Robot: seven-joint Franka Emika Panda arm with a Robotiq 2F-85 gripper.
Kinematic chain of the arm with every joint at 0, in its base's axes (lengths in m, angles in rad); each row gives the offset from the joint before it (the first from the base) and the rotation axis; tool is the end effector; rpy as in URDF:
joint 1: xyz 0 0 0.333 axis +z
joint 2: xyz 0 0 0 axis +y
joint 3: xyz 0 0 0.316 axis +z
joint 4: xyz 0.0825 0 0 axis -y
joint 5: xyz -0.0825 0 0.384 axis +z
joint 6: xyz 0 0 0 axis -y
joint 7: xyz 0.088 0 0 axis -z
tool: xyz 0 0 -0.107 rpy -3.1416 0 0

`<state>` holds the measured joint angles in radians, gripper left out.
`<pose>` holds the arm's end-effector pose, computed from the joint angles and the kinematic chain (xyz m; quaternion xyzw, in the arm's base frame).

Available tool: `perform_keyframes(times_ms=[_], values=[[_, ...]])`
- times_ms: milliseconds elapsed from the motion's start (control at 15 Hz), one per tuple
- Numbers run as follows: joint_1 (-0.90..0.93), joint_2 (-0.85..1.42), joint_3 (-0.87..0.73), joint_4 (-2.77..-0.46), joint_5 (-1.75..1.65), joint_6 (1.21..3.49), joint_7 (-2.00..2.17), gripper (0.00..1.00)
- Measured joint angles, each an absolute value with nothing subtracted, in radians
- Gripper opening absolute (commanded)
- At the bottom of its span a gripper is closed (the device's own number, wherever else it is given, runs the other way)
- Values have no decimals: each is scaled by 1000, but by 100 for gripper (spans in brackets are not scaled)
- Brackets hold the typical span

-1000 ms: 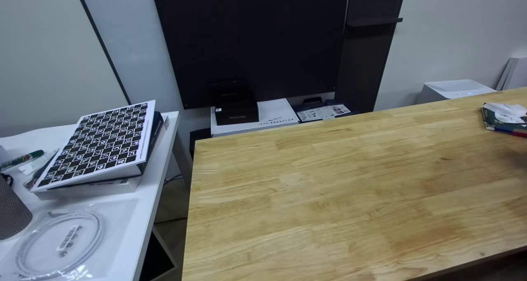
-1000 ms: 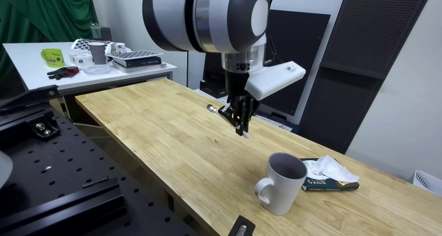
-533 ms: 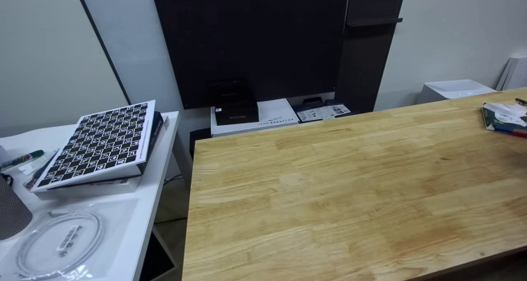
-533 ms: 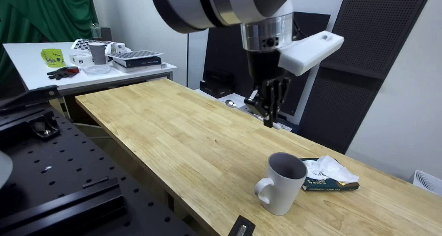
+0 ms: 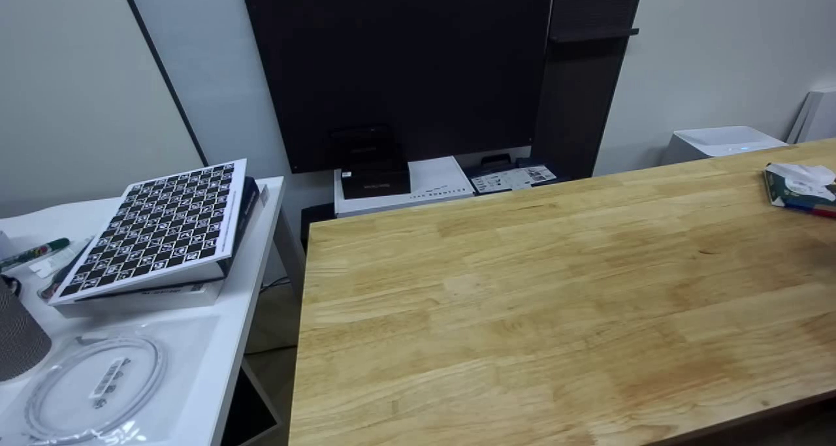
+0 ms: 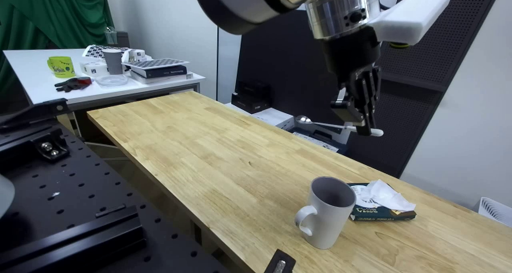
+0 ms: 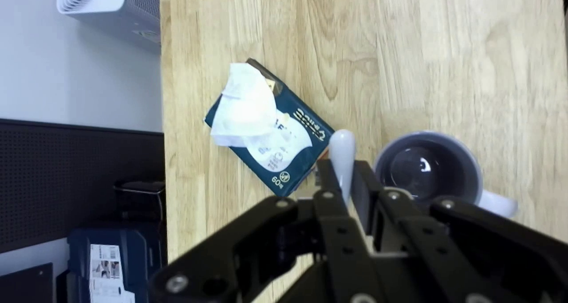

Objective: Put the spoon in the white mug

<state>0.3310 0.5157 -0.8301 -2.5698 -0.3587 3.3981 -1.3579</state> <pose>0.4187 -0.2119 0.1779 0.7451 0.6158 -0.0165 0.2555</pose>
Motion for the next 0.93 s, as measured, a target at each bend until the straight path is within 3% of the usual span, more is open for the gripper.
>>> perform_keyframes(times_ms=[933], values=[[710, 836, -1060, -2569, -130, 3416, -1398, 4]])
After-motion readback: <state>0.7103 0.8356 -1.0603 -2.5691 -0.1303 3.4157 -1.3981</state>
